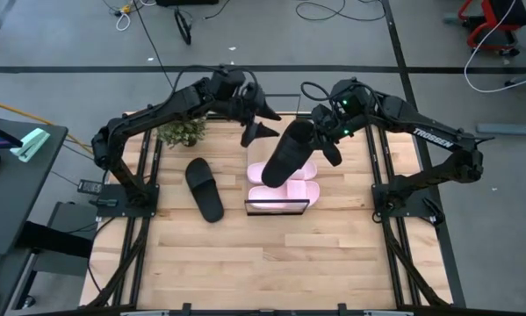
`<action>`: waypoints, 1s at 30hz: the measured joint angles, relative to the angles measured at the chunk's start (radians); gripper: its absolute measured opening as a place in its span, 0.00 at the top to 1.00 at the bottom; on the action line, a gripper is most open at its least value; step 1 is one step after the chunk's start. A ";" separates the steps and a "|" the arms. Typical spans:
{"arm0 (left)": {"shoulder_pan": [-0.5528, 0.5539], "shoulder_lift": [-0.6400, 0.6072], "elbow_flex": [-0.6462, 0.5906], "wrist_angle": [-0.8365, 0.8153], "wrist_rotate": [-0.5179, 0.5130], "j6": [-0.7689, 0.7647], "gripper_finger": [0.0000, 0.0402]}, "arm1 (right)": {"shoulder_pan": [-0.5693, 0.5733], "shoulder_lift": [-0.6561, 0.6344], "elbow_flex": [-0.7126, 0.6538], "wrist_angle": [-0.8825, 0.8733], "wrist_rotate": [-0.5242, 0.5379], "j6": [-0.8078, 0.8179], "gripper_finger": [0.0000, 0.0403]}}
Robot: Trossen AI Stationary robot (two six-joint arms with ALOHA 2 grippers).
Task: Pick and place slides into the shelf
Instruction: Put the right black slides on the shelf
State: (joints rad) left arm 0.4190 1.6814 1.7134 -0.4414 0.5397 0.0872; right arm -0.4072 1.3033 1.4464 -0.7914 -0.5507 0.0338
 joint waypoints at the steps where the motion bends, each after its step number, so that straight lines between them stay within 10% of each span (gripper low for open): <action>1: 0.002 0.000 0.000 0.013 0.008 -0.025 0.33 | 0.001 0.000 0.000 0.002 0.008 -0.001 0.98; 20: -0.029 0.087 -0.001 0.264 -0.054 -0.304 0.34 | 0.001 0.013 0.000 0.022 0.018 -0.009 0.98; 30: -0.044 0.087 0.000 0.304 -0.086 -0.318 0.52 | 0.001 0.013 0.000 0.075 0.018 -0.011 0.98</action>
State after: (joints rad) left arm 0.3749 1.7679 1.7130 -0.1371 0.4534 -0.2306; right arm -0.4065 1.3163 1.4464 -0.7165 -0.5327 0.0231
